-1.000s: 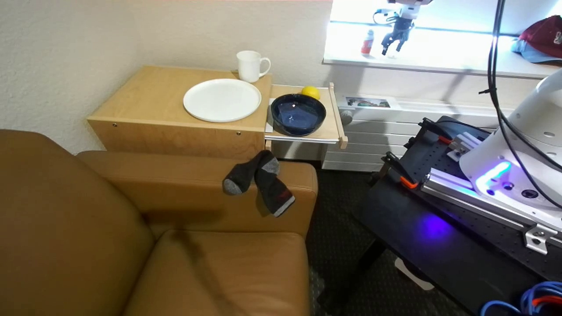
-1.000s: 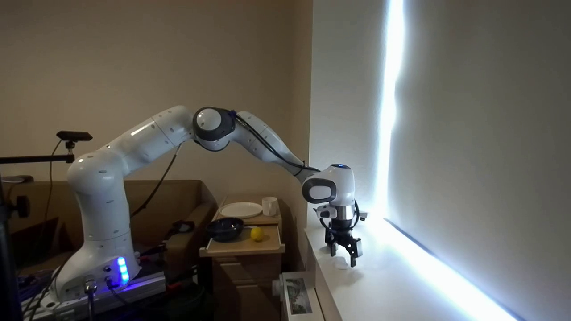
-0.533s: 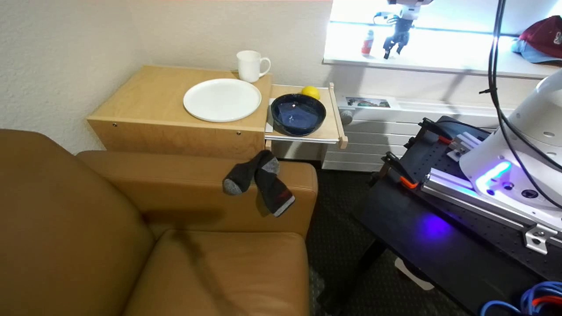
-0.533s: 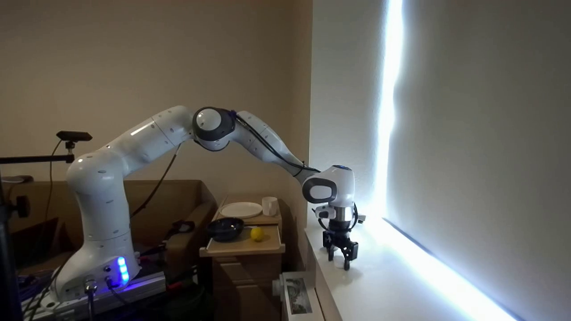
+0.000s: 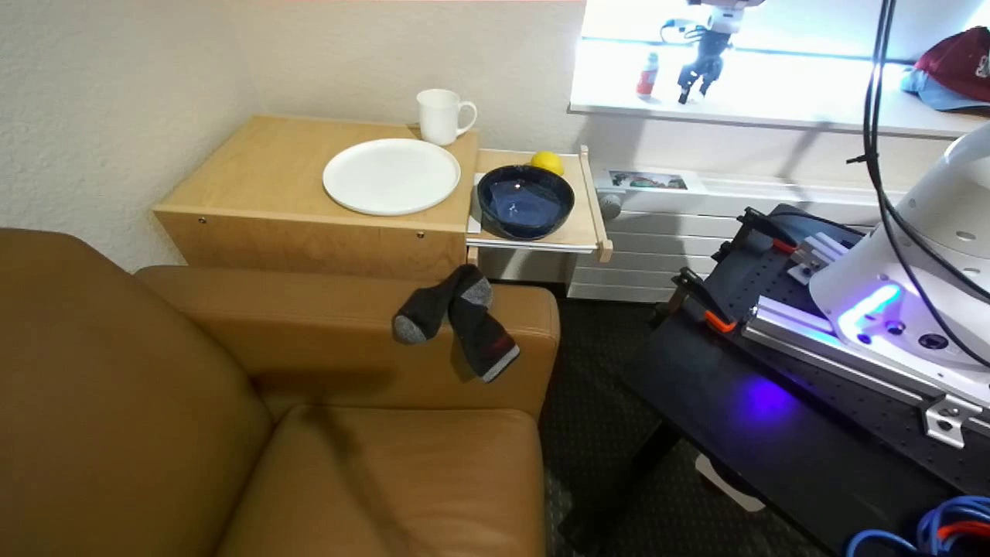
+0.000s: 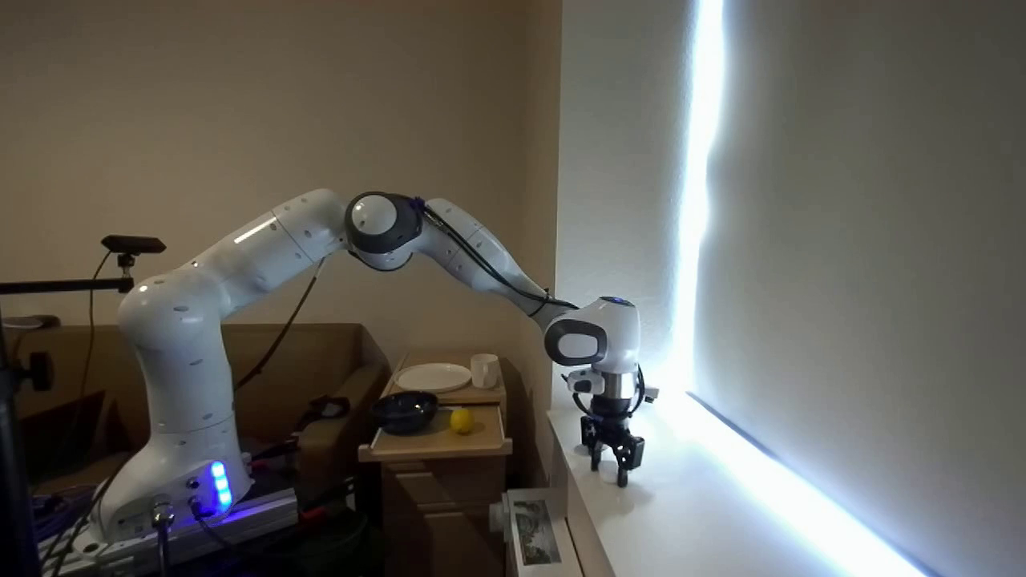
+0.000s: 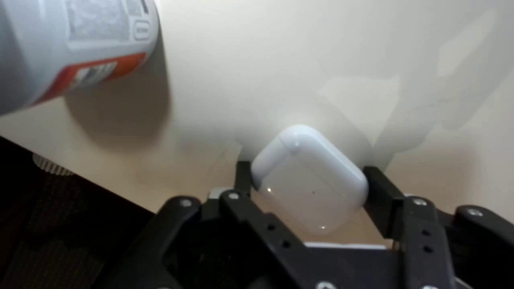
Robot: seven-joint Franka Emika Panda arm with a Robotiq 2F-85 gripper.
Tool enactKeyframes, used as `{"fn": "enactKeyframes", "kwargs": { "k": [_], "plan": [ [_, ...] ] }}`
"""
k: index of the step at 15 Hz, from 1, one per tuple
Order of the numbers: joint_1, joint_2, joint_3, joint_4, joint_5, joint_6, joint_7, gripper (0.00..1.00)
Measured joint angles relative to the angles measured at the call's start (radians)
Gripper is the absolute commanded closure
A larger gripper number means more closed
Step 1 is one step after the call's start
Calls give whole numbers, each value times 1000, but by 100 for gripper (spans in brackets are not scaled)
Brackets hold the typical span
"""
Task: Put the bowl on the pull out table then put the airpods case in it
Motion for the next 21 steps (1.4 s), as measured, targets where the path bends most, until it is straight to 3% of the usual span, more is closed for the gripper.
{"fn": "enactKeyframes", "kwargs": {
  "k": [2,5,11,12,16,17,21],
  "plan": [
    [-22,-10,12,-6,11,1,-56,56],
    [-46,-84,29,-73,31,2,-243,56],
    [-23,-358,74,-355,34,-7,-572,56],
    [-19,-405,80,-406,43,-13,-624,31],
    [-48,-529,81,-514,92,-70,-758,31],
    [-52,-535,81,-519,92,-72,-763,56],
    [-25,-533,76,-522,91,-73,-785,56]
  ]
}}
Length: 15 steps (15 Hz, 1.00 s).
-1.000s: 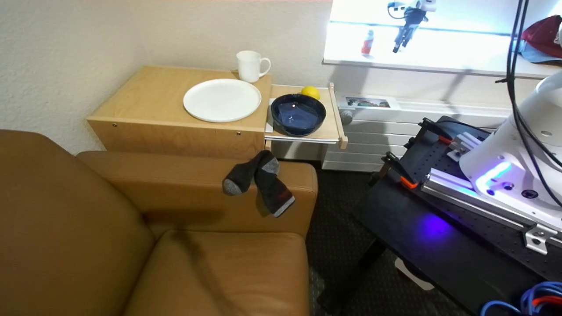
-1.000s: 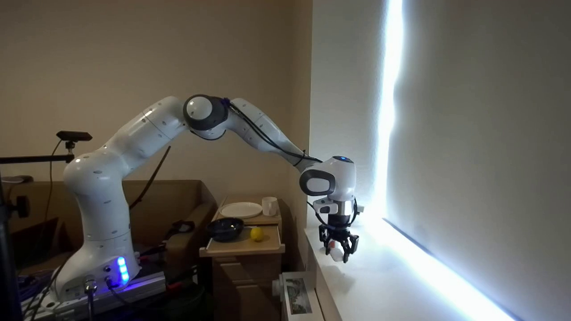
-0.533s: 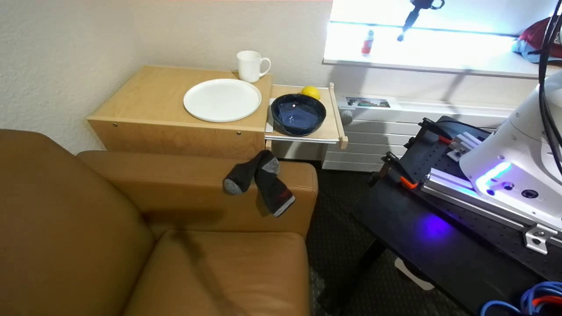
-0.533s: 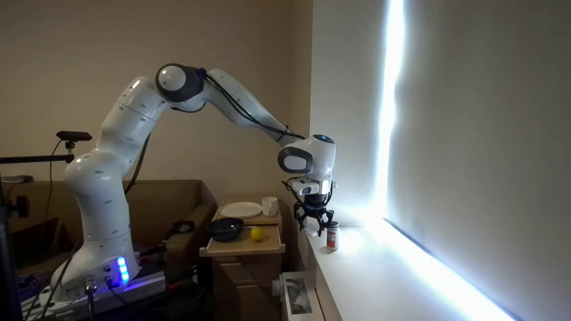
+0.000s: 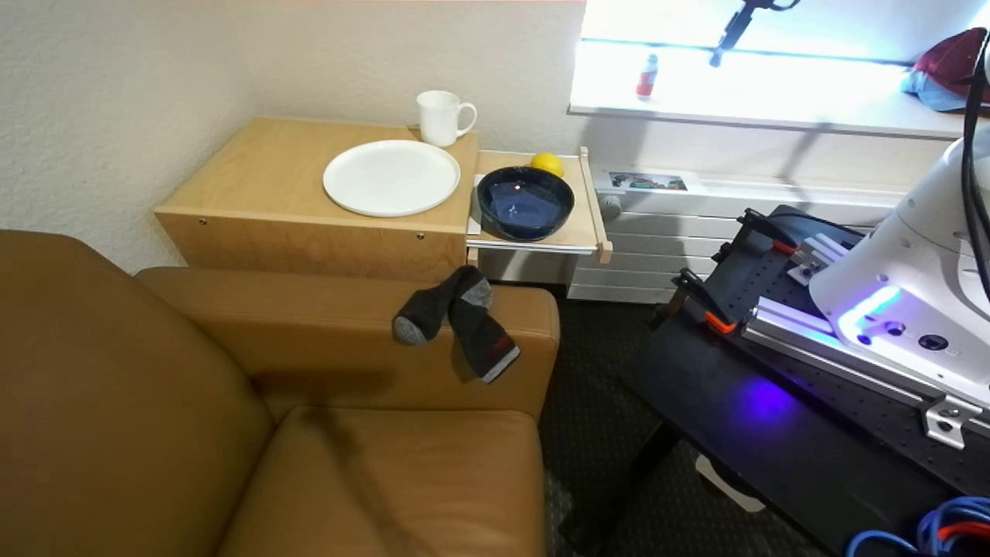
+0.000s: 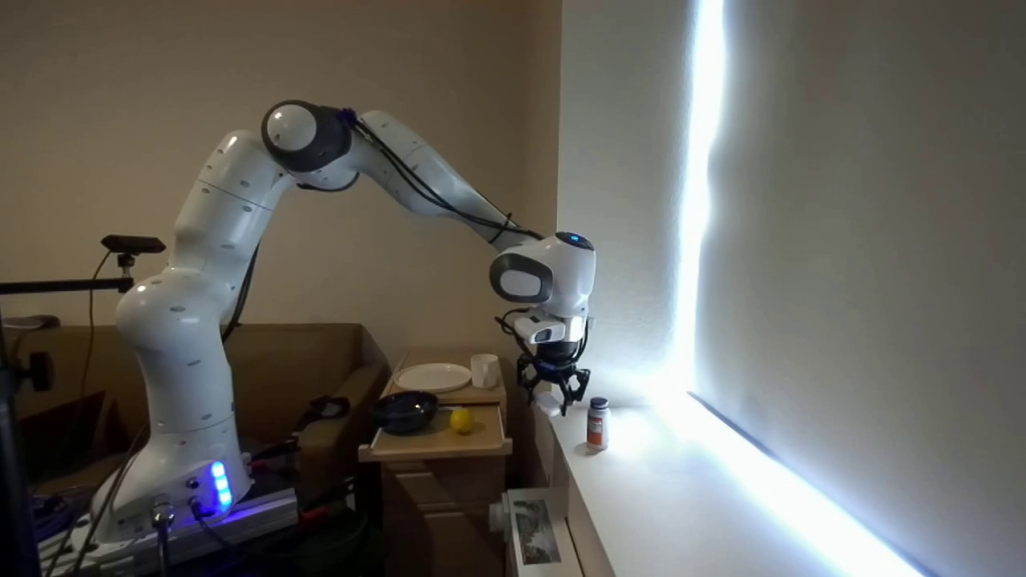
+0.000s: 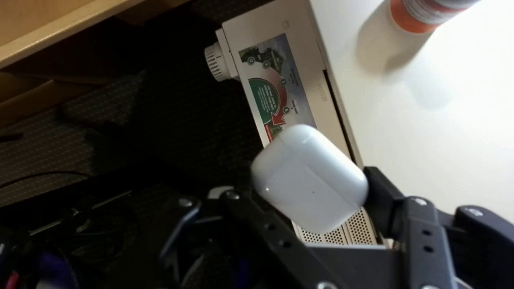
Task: Put the bowl on the pull out table then put the airpods case in it
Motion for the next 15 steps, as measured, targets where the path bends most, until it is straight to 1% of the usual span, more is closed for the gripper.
{"fn": "enactKeyframes", "kwargs": {
  "k": [2,6,8,10,12,13,15],
  "plan": [
    [57,-13,13,-8,-8,3,-34,56],
    [229,-98,47,-62,-72,5,-38,56],
    [305,-154,76,-103,-109,5,-38,56],
    [367,-222,114,-151,-123,5,-45,56],
    [404,-300,147,-196,-122,5,-84,56],
    [407,-335,152,-210,-107,6,-123,31],
    [406,-364,152,-214,-106,0,-124,31]
  ]
}}
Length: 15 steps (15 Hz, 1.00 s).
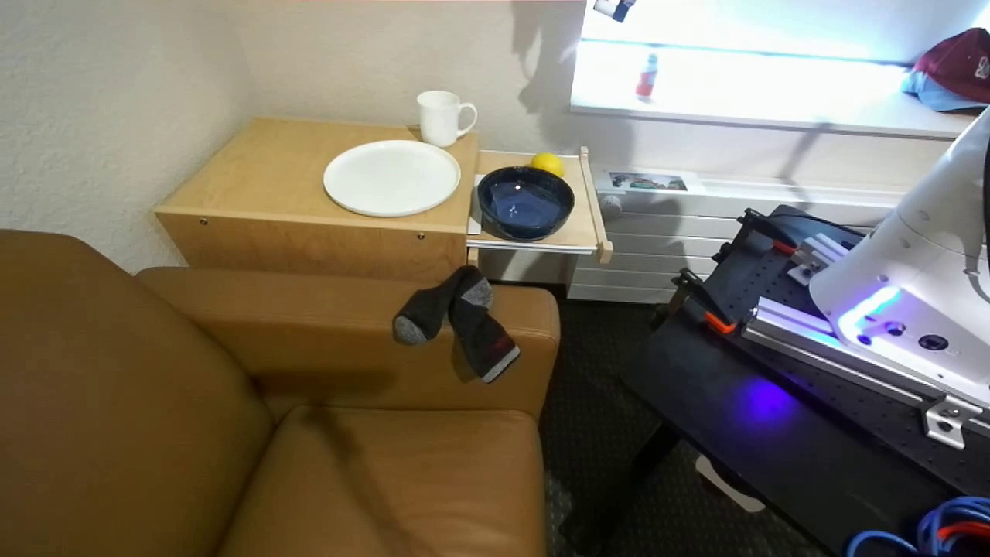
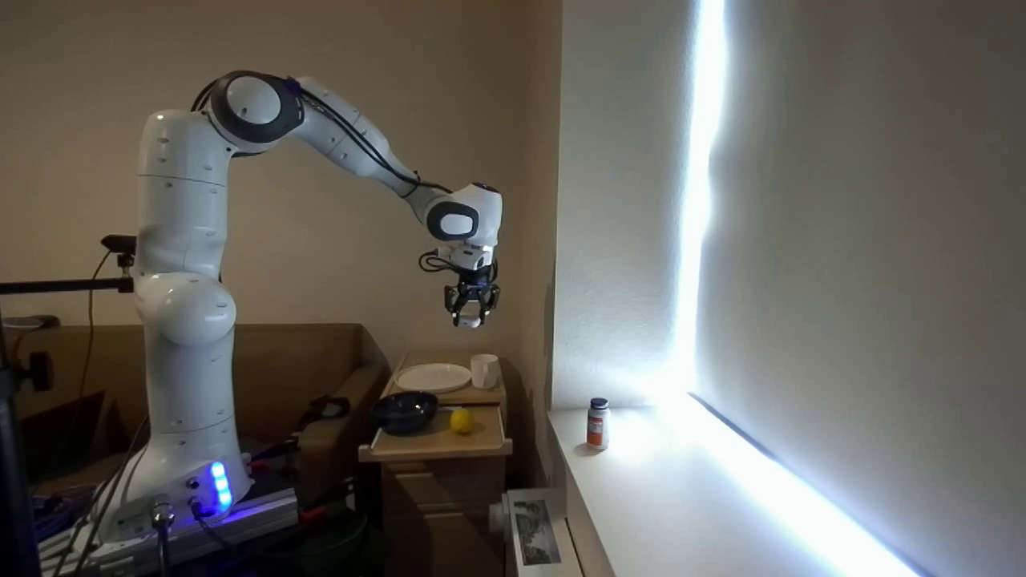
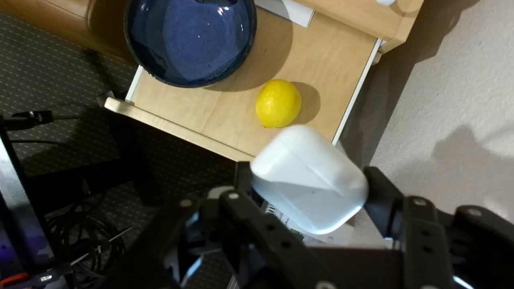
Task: Put the bowl on the pull out table then put the airpods case in it
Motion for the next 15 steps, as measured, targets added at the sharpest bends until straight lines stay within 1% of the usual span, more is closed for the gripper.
{"fn": "enactKeyframes", "kwargs": {
  "k": [1,2,4,7,10,14,15],
  "plan": [
    [0,6,0,0,0,0,0,31],
    [1,15,1,0,0,1,1,56],
    [1,26,1,0,0,2,1,56],
    [11,35,38,-2,38,-5,-106,56],
    [56,39,101,-12,82,-7,-194,56],
    [126,78,174,-16,95,-46,-262,56],
    [140,100,184,-14,92,-56,-263,31]
  ]
}}
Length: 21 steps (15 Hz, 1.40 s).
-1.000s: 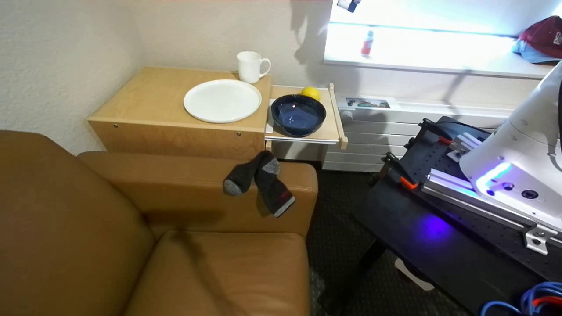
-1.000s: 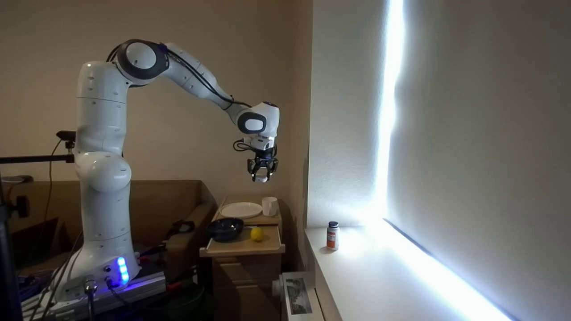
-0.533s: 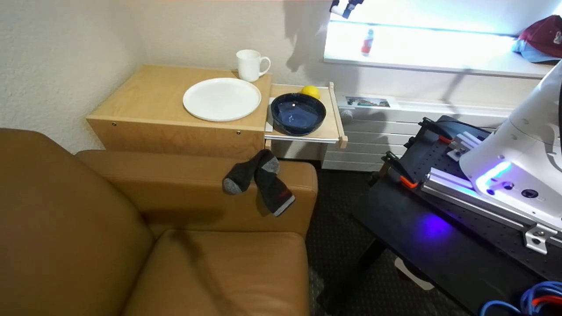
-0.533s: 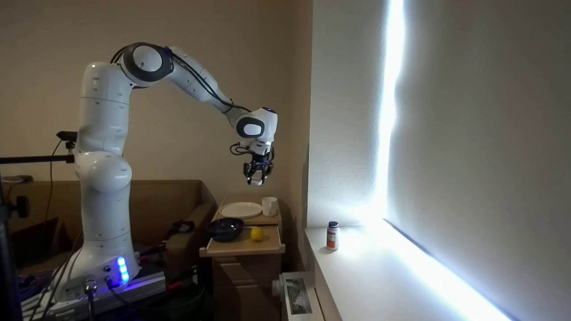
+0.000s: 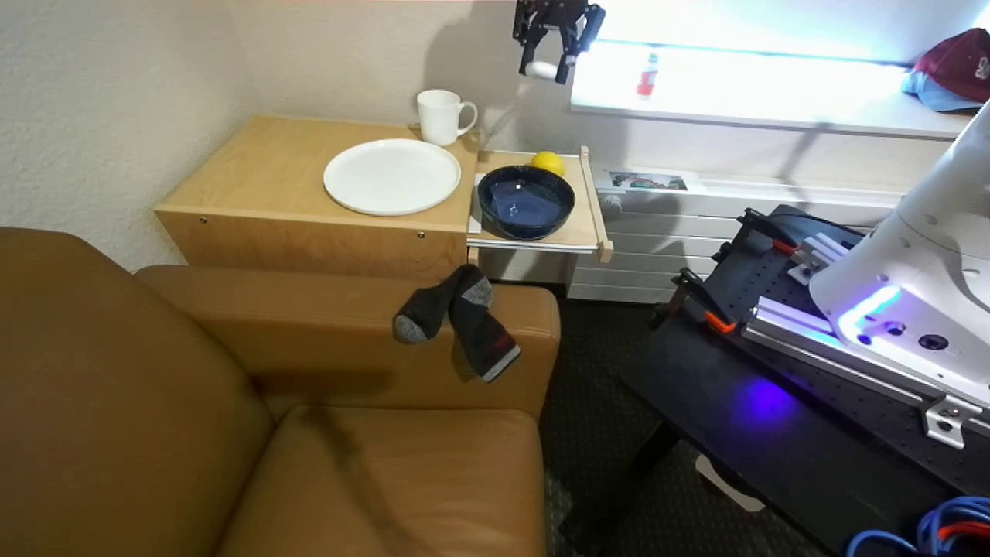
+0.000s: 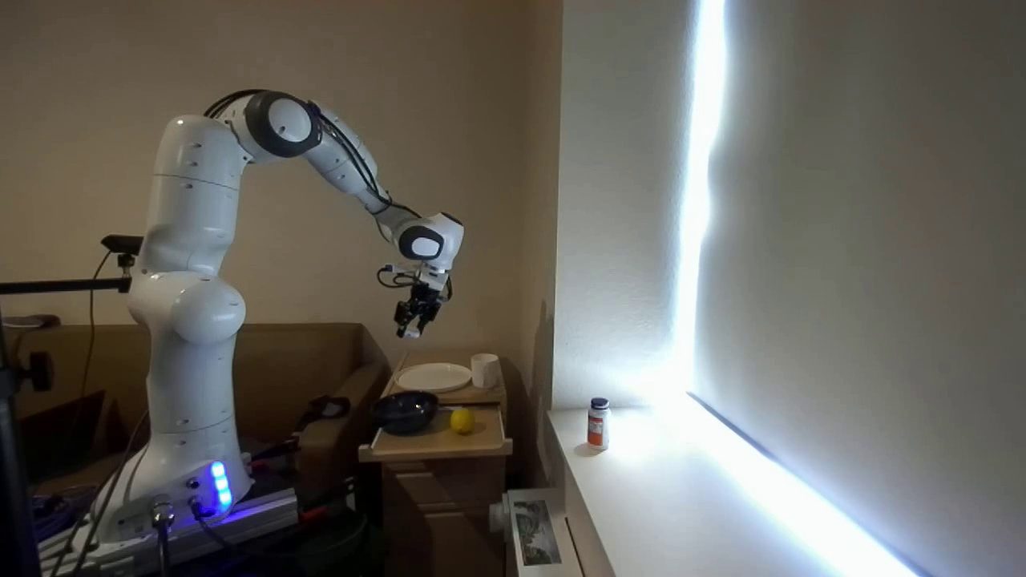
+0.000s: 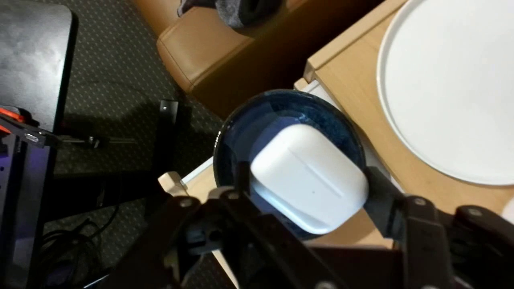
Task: Put the bowl on the pull out table then put the airpods case in it
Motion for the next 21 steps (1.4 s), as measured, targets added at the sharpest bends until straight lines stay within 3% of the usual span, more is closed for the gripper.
{"fn": "enactKeyframes", "kwargs": {
  "k": [3,4,8,13,21],
  "plan": [
    [18,46,3,4,-17,-1,1,31],
    [18,50,2,7,-19,-1,1,56],
    [21,65,2,10,-21,-2,2,56],
    [66,219,5,34,-30,29,38,56],
    [185,407,-39,100,-171,260,362,56]
  ]
}}
